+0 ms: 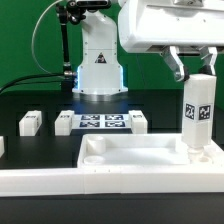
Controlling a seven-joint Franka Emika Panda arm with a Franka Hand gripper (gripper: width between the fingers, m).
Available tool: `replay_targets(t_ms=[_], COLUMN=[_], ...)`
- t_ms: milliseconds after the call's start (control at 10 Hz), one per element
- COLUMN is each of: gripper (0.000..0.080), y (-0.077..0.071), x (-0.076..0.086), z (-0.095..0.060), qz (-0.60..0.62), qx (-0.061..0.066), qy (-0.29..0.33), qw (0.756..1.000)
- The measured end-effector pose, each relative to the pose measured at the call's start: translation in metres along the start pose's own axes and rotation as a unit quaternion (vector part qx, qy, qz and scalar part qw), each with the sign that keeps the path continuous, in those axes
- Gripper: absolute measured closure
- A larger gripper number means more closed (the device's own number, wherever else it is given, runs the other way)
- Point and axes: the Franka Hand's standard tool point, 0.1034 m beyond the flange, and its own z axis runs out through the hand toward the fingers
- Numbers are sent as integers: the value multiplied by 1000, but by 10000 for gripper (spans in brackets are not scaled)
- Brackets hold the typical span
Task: Assemble desk
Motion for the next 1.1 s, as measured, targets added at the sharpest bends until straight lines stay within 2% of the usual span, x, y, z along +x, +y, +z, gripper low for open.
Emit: replay_targets(t_ms=[200,500,1100], gripper=[511,511,511], y=[-9,-8,-9], x=[1,2,-8], z=[0,1,16], qz=[-5,-8,-8], qx=[4,2,4], qy=[0,4,3], qw=[1000,1000,1000])
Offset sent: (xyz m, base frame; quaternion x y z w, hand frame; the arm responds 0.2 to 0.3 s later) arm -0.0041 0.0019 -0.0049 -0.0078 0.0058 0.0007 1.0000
